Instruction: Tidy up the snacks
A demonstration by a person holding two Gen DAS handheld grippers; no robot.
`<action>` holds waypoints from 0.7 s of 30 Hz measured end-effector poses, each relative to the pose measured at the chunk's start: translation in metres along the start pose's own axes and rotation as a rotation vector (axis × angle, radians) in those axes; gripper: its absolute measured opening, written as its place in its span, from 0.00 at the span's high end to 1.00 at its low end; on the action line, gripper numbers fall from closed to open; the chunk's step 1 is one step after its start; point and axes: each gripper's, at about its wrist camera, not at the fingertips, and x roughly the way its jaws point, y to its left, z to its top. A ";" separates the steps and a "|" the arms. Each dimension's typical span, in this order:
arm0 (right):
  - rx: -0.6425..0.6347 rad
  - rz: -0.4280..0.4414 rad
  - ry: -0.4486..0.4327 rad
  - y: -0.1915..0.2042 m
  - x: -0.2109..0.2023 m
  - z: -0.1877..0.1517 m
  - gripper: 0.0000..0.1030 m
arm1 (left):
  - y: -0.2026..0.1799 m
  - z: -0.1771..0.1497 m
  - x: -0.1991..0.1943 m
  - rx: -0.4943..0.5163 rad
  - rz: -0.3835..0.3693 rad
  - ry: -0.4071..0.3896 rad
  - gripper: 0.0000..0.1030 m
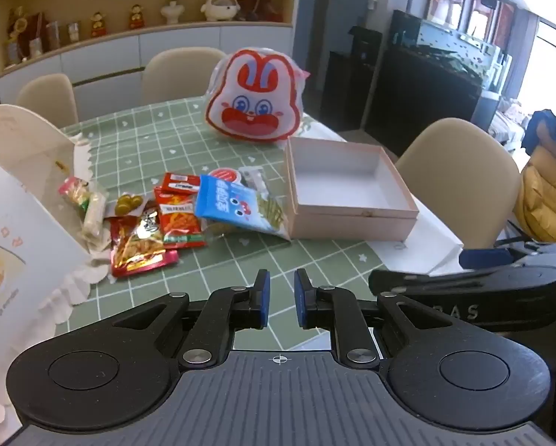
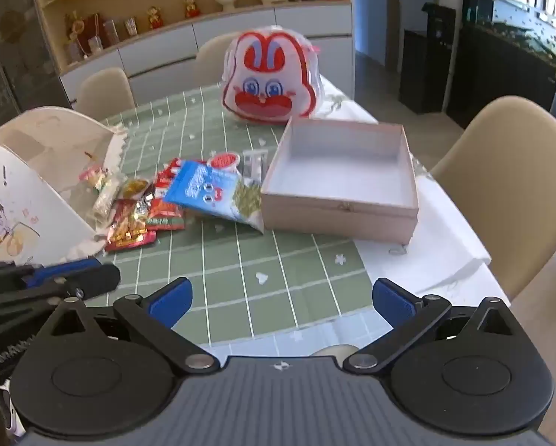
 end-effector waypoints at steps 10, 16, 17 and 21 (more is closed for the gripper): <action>0.062 0.020 0.078 -0.008 0.005 -0.005 0.00 | -0.002 0.000 0.002 -0.021 -0.009 0.029 0.82; 0.076 0.030 0.086 -0.010 0.007 -0.004 0.00 | -0.004 -0.002 -0.001 -0.028 -0.013 0.037 0.82; 0.075 0.031 0.084 -0.010 0.006 -0.004 0.00 | -0.003 -0.002 0.000 -0.030 -0.014 0.040 0.82; 0.079 0.036 0.080 -0.011 0.004 -0.005 0.00 | -0.003 -0.001 0.003 -0.035 -0.013 0.039 0.82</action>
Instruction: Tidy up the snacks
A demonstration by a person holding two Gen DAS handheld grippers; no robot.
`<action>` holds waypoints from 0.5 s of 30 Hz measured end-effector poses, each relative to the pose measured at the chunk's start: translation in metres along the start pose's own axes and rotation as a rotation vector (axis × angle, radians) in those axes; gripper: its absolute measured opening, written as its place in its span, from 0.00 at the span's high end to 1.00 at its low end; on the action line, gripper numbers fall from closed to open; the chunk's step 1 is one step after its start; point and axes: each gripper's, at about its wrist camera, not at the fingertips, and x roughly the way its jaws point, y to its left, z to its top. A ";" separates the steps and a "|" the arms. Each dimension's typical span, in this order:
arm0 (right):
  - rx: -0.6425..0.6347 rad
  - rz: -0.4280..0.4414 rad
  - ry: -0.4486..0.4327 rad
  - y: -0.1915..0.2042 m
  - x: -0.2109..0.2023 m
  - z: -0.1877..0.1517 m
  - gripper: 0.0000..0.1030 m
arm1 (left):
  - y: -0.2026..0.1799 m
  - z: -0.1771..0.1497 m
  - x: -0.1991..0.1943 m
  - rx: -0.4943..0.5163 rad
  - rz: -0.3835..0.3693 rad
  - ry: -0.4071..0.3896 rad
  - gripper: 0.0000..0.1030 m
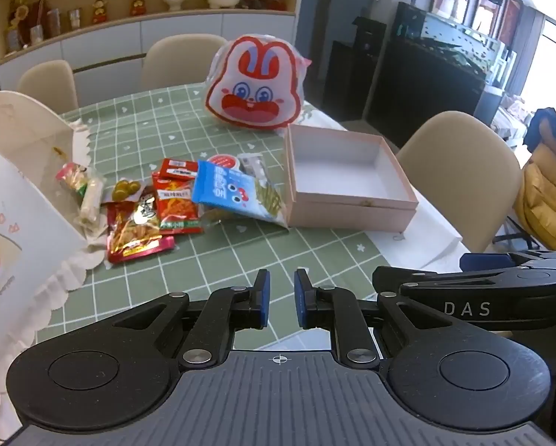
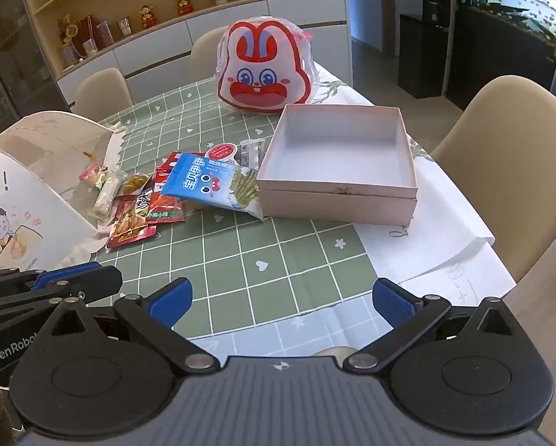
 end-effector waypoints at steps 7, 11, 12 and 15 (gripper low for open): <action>0.008 -0.002 -0.015 -0.003 -0.004 0.001 0.00 | 0.001 -0.001 -0.003 -0.002 -0.005 -0.024 0.82; 0.007 -0.005 -0.023 -0.001 -0.006 0.001 0.00 | 0.002 -0.001 -0.004 -0.007 -0.003 -0.031 0.82; 0.006 -0.005 -0.025 -0.001 -0.007 0.001 0.00 | 0.003 -0.001 -0.005 -0.008 -0.004 -0.033 0.82; 0.002 -0.005 -0.029 0.000 -0.008 0.001 0.00 | 0.003 -0.001 -0.006 -0.009 -0.005 -0.038 0.82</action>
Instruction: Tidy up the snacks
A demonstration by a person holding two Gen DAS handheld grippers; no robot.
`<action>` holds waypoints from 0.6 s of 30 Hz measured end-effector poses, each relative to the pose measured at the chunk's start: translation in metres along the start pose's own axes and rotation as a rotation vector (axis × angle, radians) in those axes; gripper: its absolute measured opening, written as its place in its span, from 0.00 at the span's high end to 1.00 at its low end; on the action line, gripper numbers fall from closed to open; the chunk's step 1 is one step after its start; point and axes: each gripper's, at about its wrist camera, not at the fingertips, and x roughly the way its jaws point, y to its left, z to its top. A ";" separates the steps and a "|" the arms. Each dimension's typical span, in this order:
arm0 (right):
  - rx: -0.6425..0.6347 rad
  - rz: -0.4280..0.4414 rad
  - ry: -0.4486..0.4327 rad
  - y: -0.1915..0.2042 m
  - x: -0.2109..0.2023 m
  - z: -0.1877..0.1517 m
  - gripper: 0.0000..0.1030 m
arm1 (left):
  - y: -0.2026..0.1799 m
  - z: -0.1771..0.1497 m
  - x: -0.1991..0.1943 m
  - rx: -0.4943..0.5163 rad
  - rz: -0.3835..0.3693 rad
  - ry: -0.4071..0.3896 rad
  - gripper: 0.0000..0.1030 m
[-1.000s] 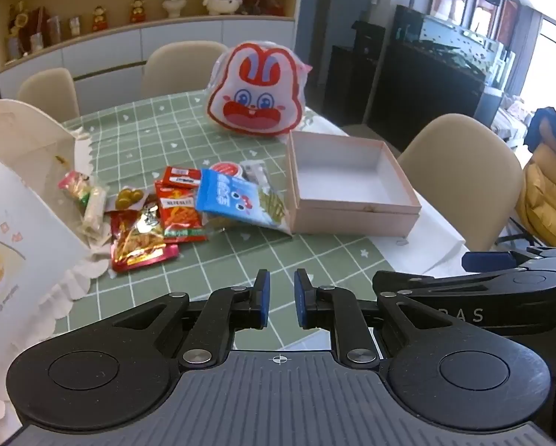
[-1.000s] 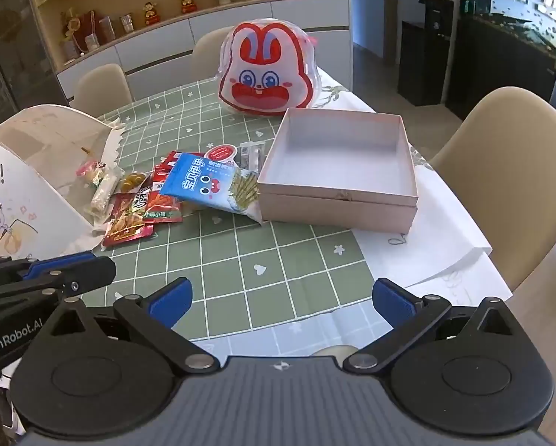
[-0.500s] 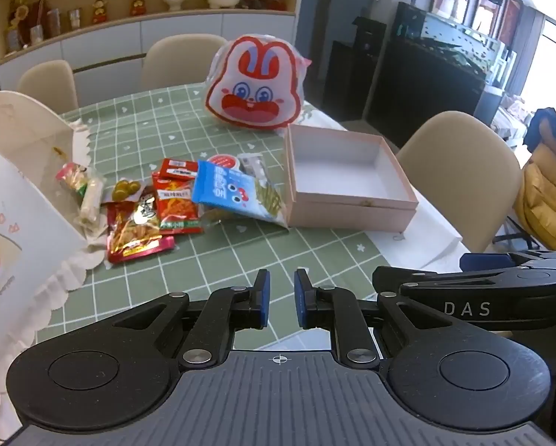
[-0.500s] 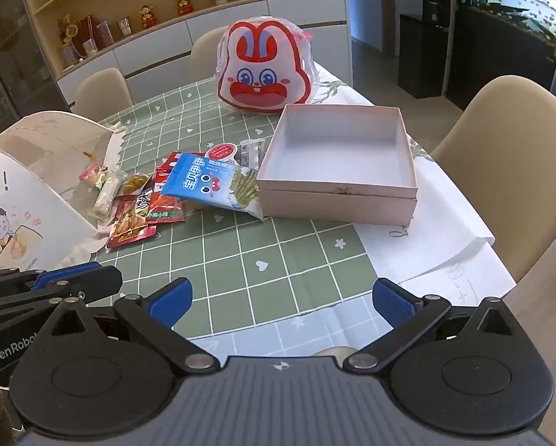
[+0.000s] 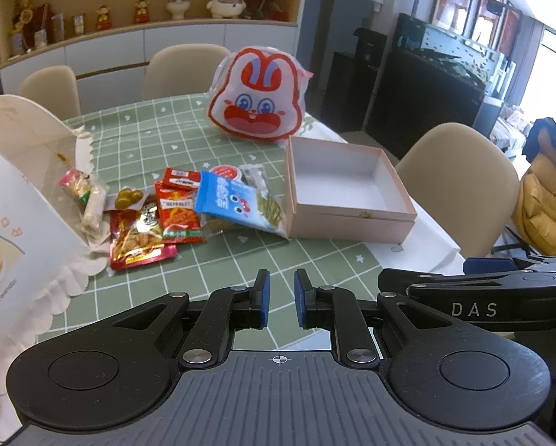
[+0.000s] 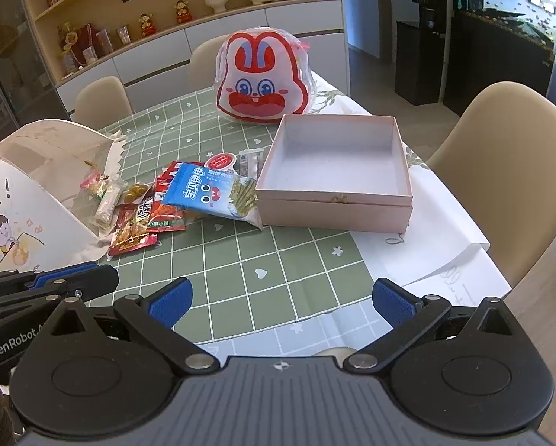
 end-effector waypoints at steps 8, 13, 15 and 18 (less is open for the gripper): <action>-0.002 0.001 -0.008 0.002 -0.002 0.001 0.00 | 0.000 0.001 -0.002 -0.001 -0.008 -0.012 0.82; -0.008 0.002 -0.013 0.003 -0.003 0.003 0.00 | 0.001 0.001 -0.003 -0.006 -0.008 -0.015 0.83; -0.008 0.002 -0.012 0.003 -0.002 0.003 0.00 | 0.001 0.001 -0.003 -0.007 -0.008 -0.013 0.82; -0.008 0.000 -0.011 0.003 -0.002 0.003 0.00 | 0.002 0.001 -0.002 -0.011 -0.009 -0.009 0.82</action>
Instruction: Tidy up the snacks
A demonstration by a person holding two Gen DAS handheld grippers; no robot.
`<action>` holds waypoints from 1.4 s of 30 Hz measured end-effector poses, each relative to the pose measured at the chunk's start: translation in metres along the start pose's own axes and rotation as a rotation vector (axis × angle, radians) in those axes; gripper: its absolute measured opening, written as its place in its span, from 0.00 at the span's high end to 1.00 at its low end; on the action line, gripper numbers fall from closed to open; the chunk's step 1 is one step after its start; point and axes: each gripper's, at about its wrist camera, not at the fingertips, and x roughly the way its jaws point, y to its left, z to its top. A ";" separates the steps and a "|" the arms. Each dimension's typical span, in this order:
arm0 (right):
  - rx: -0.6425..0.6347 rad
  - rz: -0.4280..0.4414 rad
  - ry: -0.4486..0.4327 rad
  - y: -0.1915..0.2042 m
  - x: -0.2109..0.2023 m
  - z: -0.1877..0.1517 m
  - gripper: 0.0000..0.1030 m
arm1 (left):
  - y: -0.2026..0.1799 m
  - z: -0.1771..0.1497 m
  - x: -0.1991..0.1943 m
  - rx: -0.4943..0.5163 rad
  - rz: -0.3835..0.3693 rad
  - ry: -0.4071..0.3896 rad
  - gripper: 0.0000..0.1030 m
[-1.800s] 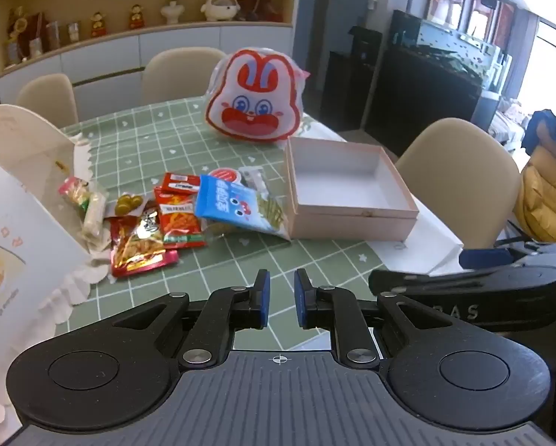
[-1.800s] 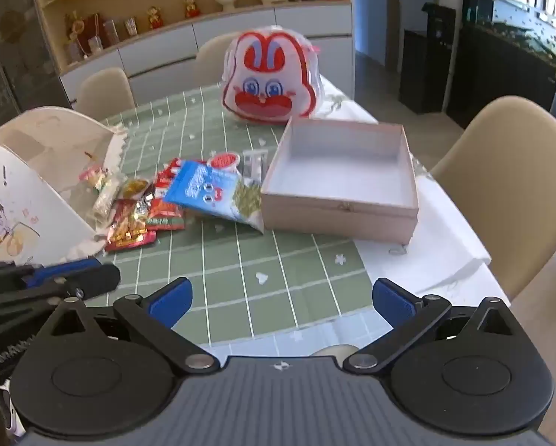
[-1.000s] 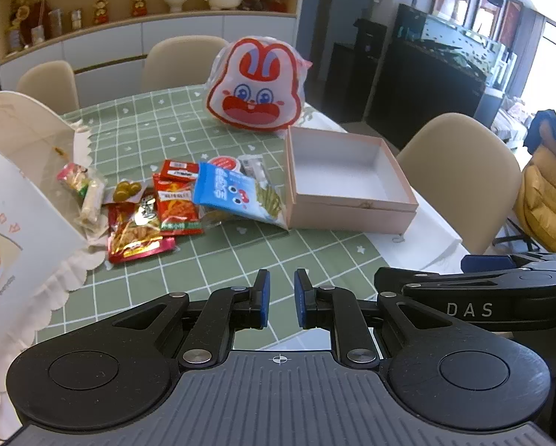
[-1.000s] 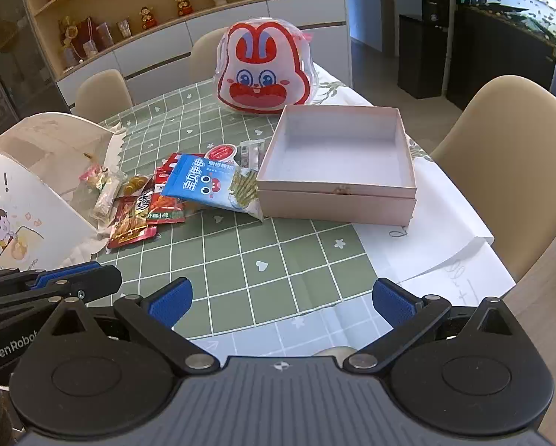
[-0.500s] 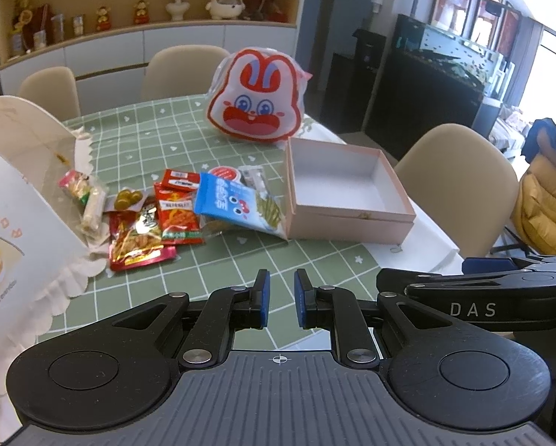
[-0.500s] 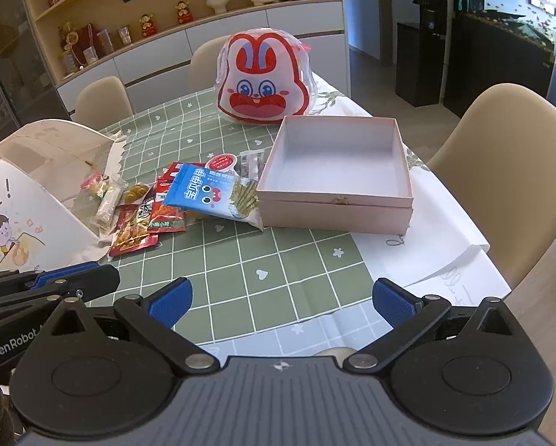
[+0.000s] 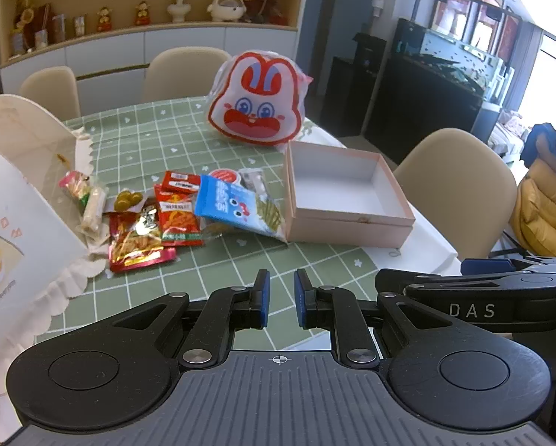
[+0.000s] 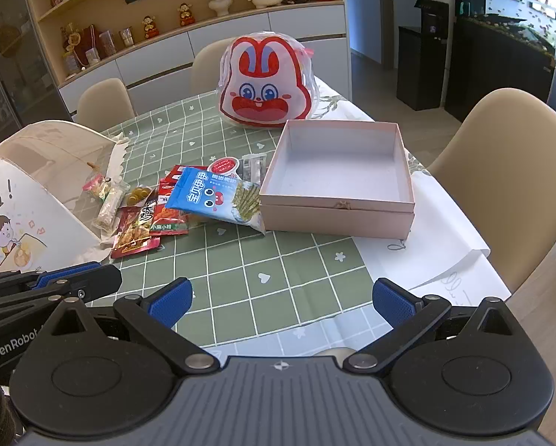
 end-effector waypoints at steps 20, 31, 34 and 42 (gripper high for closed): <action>-0.010 -0.003 0.016 0.003 0.005 -0.002 0.00 | 0.006 -0.002 0.002 -0.019 0.005 0.011 0.82; -0.019 -0.011 0.025 0.007 0.014 0.000 0.00 | 0.015 -0.003 0.009 -0.041 0.007 0.033 0.82; -0.035 -0.018 0.011 0.009 0.021 0.001 0.00 | 0.023 -0.004 0.015 -0.058 0.020 0.047 0.83; -0.206 -0.004 -0.129 0.031 0.054 0.003 0.00 | 0.052 -0.002 0.038 -0.106 0.071 0.098 0.82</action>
